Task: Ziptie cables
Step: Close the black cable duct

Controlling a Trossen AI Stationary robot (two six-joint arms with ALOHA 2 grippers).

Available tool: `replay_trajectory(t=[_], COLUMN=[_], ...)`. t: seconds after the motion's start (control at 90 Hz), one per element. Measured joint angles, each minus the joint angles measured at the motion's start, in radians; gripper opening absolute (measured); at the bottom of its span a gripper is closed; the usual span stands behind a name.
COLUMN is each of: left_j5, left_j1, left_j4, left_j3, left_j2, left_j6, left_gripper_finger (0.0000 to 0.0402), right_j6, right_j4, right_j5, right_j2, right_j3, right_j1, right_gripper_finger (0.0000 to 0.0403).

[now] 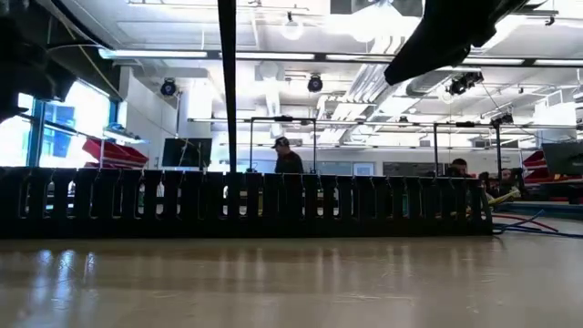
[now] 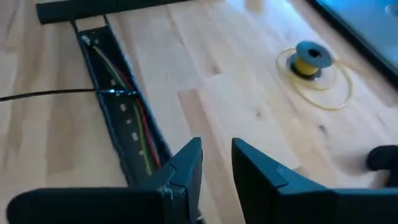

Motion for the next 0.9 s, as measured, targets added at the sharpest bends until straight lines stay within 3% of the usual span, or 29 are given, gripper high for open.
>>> replay_trajectory(t=[0.122,0.244,0.411,0.633,0.9], left_j5=[-0.096,-0.218,-0.191,-0.142,-0.240], left_j1=[-0.078,-0.155,-0.158,-0.157,-0.141], left_j4=[0.022,0.045,0.126,-0.006,-0.106], left_j3=[0.000,0.001,0.006,0.105,0.116], left_j2=[0.003,0.037,0.176,0.351,0.336], left_j6=[-0.182,-0.353,-0.363,-0.363,-0.257], left_gripper_finger=[0.0269,0.0291,0.0293,0.0294,0.0294], right_j6=[-0.006,-0.019,-0.024,-0.020,-0.019], right_j4=[-0.001,-0.001,-0.001,-0.001,0.005], right_j5=[0.021,0.022,0.025,0.025,0.025], right_j2=[0.000,0.000,0.000,0.001,0.001], right_j3=[0.000,0.000,0.000,0.000,0.000], right_j1=[0.000,0.002,0.005,0.007,0.006], right_gripper_finger=[0.0071,0.0071,0.0071,0.0071,0.0071])
